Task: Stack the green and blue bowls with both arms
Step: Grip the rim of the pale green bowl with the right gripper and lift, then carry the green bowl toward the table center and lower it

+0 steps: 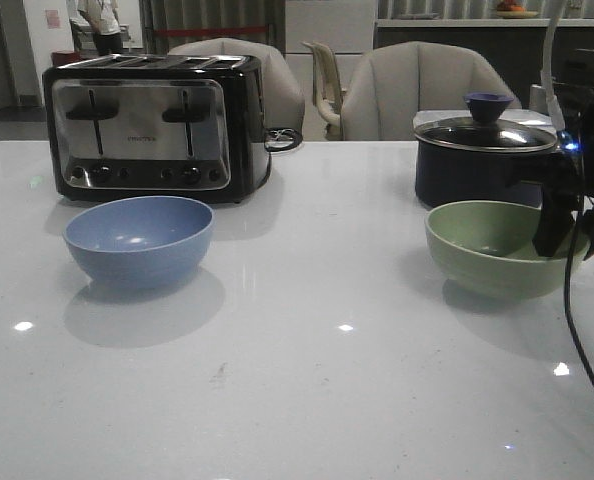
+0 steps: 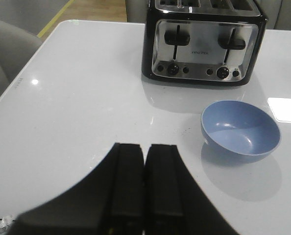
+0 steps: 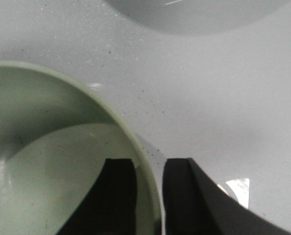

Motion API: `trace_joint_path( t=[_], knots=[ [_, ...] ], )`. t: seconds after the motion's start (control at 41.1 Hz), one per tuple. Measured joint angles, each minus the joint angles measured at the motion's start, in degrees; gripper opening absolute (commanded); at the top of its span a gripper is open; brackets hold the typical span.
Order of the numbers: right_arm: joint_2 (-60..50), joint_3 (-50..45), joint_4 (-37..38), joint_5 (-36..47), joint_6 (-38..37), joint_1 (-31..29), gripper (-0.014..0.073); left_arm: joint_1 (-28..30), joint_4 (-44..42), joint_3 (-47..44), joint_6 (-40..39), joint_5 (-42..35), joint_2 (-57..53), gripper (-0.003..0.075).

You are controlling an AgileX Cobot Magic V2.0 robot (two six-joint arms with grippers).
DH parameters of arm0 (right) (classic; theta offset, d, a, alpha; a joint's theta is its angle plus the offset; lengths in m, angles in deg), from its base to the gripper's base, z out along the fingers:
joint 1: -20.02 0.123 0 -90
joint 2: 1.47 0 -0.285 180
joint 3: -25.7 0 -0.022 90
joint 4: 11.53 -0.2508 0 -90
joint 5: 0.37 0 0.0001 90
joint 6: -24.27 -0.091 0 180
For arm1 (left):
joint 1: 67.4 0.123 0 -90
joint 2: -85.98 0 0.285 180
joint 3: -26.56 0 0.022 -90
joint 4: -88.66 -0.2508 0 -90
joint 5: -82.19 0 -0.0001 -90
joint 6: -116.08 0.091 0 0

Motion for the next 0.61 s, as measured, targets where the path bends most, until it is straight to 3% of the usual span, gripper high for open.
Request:
trace_joint_path(
  t=[0.219, 0.608],
  knots=[
    [-0.19, 0.57, -0.37, -0.48, 0.00, 0.00, 0.0073, 0.00, 0.00, 0.00, 0.00, 0.00, 0.00, 0.0102],
    [-10.76, 0.57, -0.13, -5.93, 0.50, 1.22, 0.0063, 0.00, 0.00, 0.00, 0.00, 0.00, 0.00, 0.0102]
  ],
)
